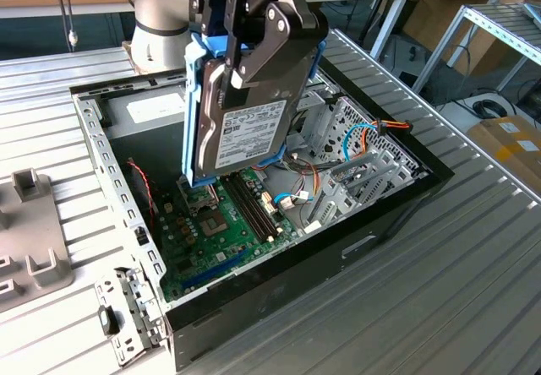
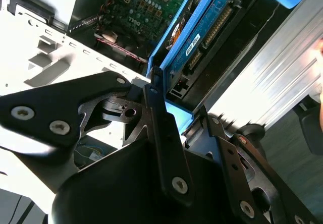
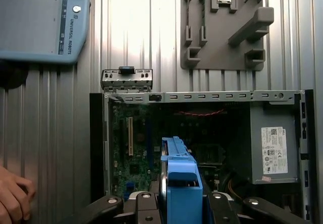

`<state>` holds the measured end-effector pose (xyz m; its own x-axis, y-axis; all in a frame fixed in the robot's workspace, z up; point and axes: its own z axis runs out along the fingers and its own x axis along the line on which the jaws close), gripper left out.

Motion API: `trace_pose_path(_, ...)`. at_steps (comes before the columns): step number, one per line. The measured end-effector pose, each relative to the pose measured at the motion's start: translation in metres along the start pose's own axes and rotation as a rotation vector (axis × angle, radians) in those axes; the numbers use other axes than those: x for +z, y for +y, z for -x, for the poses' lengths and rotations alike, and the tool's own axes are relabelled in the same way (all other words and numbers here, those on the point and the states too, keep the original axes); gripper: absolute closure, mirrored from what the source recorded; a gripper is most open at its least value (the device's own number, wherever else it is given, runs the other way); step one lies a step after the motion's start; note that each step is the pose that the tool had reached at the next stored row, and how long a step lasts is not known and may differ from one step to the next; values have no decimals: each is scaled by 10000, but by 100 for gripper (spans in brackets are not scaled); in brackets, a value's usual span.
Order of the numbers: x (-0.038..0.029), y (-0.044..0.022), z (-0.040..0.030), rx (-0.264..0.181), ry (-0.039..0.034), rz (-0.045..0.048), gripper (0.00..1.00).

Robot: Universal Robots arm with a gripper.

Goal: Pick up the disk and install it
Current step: 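Pick up the disk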

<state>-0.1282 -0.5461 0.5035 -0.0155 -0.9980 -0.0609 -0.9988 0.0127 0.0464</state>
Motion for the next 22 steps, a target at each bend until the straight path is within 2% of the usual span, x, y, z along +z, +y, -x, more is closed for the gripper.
trace_pose_path(22,0,-51,-19,1,6,0,63)
